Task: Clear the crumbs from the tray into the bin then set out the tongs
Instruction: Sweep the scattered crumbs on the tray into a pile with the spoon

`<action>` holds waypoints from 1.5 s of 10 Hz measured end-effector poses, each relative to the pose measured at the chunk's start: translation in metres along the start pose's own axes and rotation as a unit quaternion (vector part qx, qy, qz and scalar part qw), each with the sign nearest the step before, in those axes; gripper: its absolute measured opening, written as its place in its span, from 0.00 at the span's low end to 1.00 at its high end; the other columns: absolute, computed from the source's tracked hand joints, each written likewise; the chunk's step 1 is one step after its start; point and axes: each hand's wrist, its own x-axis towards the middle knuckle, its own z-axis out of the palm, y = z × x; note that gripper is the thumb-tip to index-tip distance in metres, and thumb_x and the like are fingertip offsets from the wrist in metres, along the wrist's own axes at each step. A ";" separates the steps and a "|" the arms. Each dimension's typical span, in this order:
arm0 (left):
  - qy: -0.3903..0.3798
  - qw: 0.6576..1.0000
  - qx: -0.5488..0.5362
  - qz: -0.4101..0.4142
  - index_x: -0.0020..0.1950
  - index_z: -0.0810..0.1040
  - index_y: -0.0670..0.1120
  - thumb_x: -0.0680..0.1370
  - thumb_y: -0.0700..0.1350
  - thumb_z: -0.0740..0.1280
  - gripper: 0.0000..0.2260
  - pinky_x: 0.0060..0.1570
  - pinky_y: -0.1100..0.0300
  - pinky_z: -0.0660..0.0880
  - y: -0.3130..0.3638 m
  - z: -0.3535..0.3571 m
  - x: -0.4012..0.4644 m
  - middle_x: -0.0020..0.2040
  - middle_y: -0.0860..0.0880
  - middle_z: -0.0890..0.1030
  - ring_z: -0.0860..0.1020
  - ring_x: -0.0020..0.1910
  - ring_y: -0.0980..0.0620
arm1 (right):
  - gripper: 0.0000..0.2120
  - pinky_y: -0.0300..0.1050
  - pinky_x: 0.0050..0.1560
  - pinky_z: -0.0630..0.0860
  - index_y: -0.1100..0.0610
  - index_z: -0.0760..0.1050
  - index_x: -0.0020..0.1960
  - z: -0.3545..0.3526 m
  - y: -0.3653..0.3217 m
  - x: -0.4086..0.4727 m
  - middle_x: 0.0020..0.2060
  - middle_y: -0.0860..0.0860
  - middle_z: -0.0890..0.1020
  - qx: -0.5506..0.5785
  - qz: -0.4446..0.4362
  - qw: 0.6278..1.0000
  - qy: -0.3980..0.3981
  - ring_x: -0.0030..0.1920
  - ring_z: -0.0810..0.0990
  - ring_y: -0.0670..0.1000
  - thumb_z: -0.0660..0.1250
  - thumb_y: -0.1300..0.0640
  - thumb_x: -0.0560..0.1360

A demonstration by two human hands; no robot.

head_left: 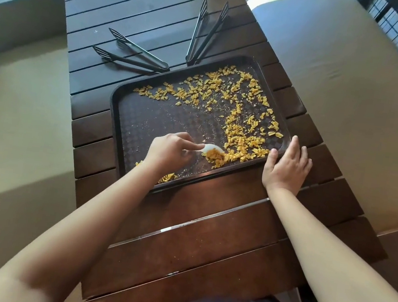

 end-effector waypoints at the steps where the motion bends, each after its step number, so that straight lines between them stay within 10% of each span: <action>1: 0.064 0.995 -0.031 -0.067 0.56 0.81 0.59 0.77 0.48 0.65 0.10 0.37 0.62 0.68 -0.013 -0.001 0.001 0.52 0.58 0.81 0.79 0.43 0.55 | 0.31 0.57 0.71 0.51 0.59 0.55 0.75 -0.001 0.000 0.000 0.71 0.58 0.66 0.000 0.000 1.000 -0.004 0.73 0.58 0.58 0.47 0.44 0.76; 12: -0.026 0.997 0.073 -0.018 0.59 0.77 0.64 0.79 0.58 0.59 0.12 0.38 0.61 0.65 0.017 0.002 0.004 0.54 0.59 0.79 0.79 0.49 0.55 | 0.31 0.57 0.72 0.50 0.59 0.54 0.75 -0.002 -0.001 0.000 0.71 0.58 0.65 -0.002 0.002 1.000 -0.009 0.73 0.58 0.58 0.47 0.44 0.76; 15: -0.005 0.999 0.018 -0.032 0.59 0.79 0.60 0.79 0.52 0.62 0.11 0.51 0.55 0.62 0.015 0.002 0.009 0.55 0.56 0.79 0.77 0.50 0.54 | 0.32 0.57 0.71 0.50 0.59 0.54 0.75 -0.004 -0.002 -0.001 0.71 0.58 0.65 -0.001 -0.001 1.000 -0.009 0.73 0.58 0.59 0.47 0.44 0.76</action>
